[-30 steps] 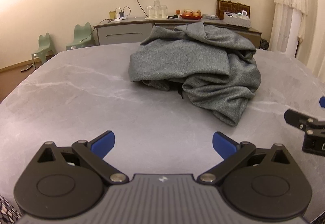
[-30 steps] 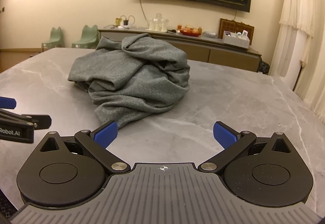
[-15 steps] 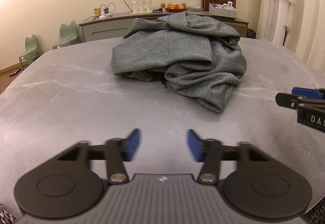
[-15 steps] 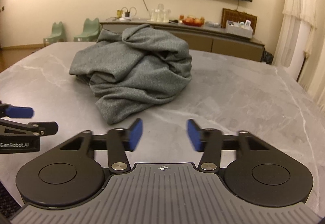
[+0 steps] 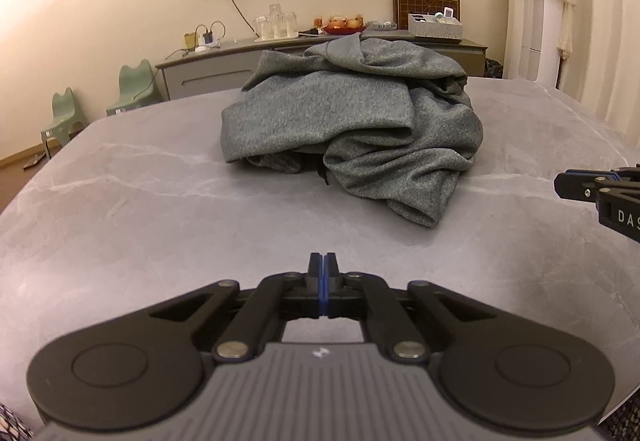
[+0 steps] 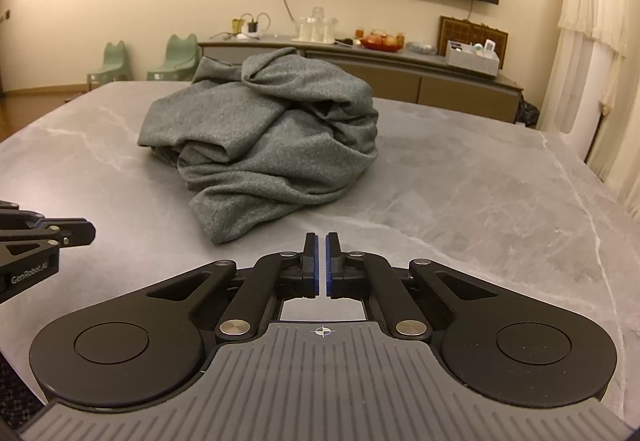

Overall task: Fold clothes
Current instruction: 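Approach the crumpled grey garment with both grippers open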

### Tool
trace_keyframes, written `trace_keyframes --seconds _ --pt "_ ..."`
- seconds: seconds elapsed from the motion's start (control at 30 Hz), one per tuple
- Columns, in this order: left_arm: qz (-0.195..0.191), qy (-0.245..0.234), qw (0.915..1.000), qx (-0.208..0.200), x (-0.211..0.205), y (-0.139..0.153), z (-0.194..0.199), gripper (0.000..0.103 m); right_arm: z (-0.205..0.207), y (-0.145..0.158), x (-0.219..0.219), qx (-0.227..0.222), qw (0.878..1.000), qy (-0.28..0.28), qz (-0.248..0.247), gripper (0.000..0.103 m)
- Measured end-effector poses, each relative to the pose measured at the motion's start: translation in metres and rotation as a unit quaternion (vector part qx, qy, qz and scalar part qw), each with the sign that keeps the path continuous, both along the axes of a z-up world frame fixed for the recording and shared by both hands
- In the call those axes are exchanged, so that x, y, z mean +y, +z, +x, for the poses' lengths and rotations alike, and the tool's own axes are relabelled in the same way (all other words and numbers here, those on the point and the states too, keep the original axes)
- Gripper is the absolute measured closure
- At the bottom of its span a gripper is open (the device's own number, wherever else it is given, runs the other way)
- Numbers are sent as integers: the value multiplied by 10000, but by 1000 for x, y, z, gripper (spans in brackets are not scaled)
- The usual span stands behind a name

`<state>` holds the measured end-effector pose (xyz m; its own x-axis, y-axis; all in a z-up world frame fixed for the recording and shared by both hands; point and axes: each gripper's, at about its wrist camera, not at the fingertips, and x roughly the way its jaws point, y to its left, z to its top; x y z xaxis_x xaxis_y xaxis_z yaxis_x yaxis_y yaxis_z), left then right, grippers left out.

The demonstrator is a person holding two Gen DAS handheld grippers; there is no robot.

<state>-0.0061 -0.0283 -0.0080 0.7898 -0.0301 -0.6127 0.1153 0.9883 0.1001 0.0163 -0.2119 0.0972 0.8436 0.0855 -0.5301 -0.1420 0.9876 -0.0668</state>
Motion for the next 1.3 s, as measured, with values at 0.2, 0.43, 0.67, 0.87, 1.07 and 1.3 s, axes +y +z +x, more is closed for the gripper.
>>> trace_keyframes --seconds 0.2,0.43,0.67,0.87,1.07,1.3 --pt "72 -19 9999 -91 -2 1 -3 103 0 0 -1 -4 10000 -39 -44 103" --pt "90 23 9999 -85 -2 1 -2 103 1 1 -1 5 10000 -65 -75 103" --pt "80 94 9999 -41 1 -2 -1 102 3 -1 -2 -16 9997 -177 -143 91" --pt "19 184 9998 -60 5 -1 0 78 3 -2 -2 -55 9994 -265 -216 56" --pt "-70 341 9990 -288 11 10 -1 25 3 -1 -2 -89 9991 -316 -264 48" --pt "-188 404 9982 -406 18 34 11 16 6 -1 -2 -81 9992 -321 -238 42"
